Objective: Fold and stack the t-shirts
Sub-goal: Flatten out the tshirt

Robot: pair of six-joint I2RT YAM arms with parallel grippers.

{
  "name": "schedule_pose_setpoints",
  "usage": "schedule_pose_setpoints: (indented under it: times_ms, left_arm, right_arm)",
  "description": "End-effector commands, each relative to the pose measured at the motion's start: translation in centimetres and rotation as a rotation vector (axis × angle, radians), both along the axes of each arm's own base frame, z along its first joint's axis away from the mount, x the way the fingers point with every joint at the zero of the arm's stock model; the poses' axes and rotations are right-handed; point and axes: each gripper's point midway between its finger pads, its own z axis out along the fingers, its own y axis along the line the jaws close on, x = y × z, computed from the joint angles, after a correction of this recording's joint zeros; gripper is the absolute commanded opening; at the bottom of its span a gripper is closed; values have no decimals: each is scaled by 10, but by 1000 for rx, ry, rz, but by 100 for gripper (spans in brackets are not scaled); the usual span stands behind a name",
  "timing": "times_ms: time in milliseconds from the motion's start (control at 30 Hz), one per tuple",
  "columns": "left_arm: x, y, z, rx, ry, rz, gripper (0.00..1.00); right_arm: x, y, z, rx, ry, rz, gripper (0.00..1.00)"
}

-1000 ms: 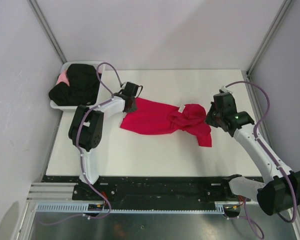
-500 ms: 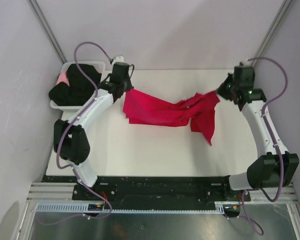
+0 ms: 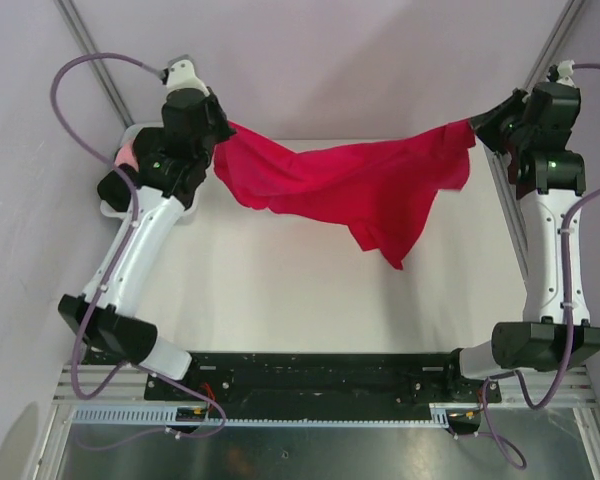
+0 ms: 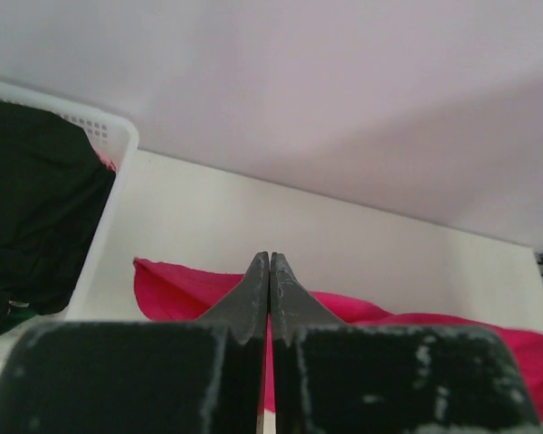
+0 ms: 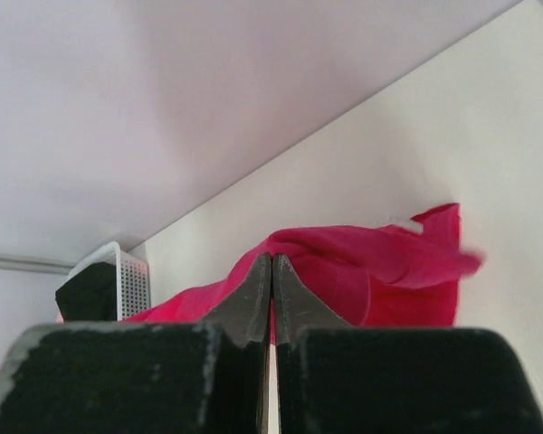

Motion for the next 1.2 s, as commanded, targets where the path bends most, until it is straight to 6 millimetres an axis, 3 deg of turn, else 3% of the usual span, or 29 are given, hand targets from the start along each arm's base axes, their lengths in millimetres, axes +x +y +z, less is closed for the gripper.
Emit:
schedule_pose_setpoints:
  times_ms: [0, 133, 233, 400, 500, 600, 667, 733, 833, 900, 1033, 1167]
  left_arm:
    - [-31, 17, 39, -11, -92, 18, 0]
    - [-42, 22, 39, -22, -95, 21, 0]
    - [-31, 20, 30, -21, -71, 24, 0]
    - [19, 6, 23, -51, -46, 3, 0]
    - [49, -4, 33, -87, -67, -28, 0]
    - [65, -10, 42, -108, -80, -58, 0]
    - [70, -14, 37, -112, -65, -79, 0]
    - [71, -17, 18, -111, -20, -95, 0]
    - [63, -20, -20, -111, 71, -114, 0]
    - [50, -23, -45, -119, 133, -140, 0]
    - [13, -26, -75, -136, 213, -195, 0]
    - [-26, -13, -87, -125, 234, -185, 0]
  right_arm:
    - [-27, -2, 19, 32, -48, 5, 0]
    - [-33, -6, 37, 36, -111, -9, 0]
    - [-23, -10, 53, 41, -181, -20, 0]
    - [26, -20, 62, 58, -260, -47, 0]
    - [52, -24, 75, 69, -302, -49, 0]
    - [65, -25, 92, 72, -322, -44, 0]
    - [67, -24, 95, 69, -308, -43, 0]
    - [63, -20, 84, 68, -265, -33, 0]
    - [51, -10, 26, 83, -134, -13, 0]
    - [33, -5, -4, 94, -91, -4, 0]
    - [-17, 3, -38, 85, -25, 2, 0]
    - [-58, 6, -48, 30, 25, -5, 0]
